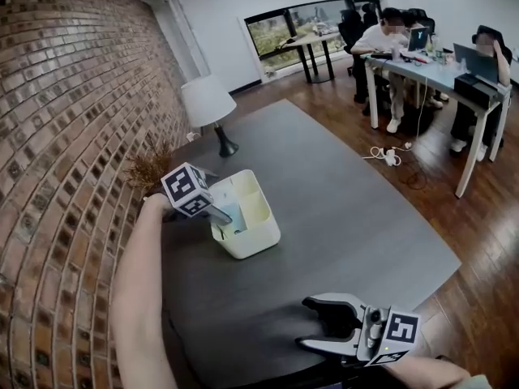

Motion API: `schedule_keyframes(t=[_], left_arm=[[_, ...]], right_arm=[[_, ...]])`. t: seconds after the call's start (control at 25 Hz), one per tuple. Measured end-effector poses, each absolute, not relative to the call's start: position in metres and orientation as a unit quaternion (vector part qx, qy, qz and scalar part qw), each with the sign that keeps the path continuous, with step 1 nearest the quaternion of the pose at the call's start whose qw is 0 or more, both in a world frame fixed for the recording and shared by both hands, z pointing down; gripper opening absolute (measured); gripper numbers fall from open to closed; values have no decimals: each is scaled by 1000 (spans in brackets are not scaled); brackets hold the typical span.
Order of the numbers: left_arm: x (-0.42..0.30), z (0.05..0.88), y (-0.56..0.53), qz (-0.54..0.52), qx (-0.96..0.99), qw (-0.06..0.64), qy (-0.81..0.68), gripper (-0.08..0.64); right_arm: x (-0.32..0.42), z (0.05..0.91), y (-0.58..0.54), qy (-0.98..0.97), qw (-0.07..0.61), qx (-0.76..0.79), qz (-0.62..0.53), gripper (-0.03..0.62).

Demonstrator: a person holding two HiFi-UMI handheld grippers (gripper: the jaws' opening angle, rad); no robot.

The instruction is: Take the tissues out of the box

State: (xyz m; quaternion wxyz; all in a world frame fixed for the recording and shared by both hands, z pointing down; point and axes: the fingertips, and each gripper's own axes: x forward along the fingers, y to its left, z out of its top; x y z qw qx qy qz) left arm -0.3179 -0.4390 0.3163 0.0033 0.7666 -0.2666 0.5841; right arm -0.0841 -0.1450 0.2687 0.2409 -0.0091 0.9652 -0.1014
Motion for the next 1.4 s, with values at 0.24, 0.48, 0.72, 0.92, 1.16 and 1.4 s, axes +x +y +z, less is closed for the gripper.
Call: schedule_keyframes(t=[0.24, 0.48, 0.72, 0.92, 1.16, 1.4], left_arm=[[-324, 344, -442, 636, 736, 28, -230, 557], [-326, 347, -447, 649, 723, 21, -236, 507], [-322, 326, -447, 656, 711, -5, -254, 494], [-325, 288, -437, 630, 722, -13, -285, 494], [-310, 200, -394, 557, 751, -94, -341, 494], [-257, 123, -306, 332, 831, -169, -413, 494]], right_arm=[[-85, 264, -144, 965, 240, 0, -109, 281], [-88, 261, -143, 964, 240, 6, -114, 281], [-87, 269, -147, 965, 239, -3, -105, 281], [-92, 266, -143, 967, 235, 1, -102, 281], [-87, 267, -151, 964, 245, -18, -101, 281], [-78, 267, -164, 955, 264, -39, -132, 281]])
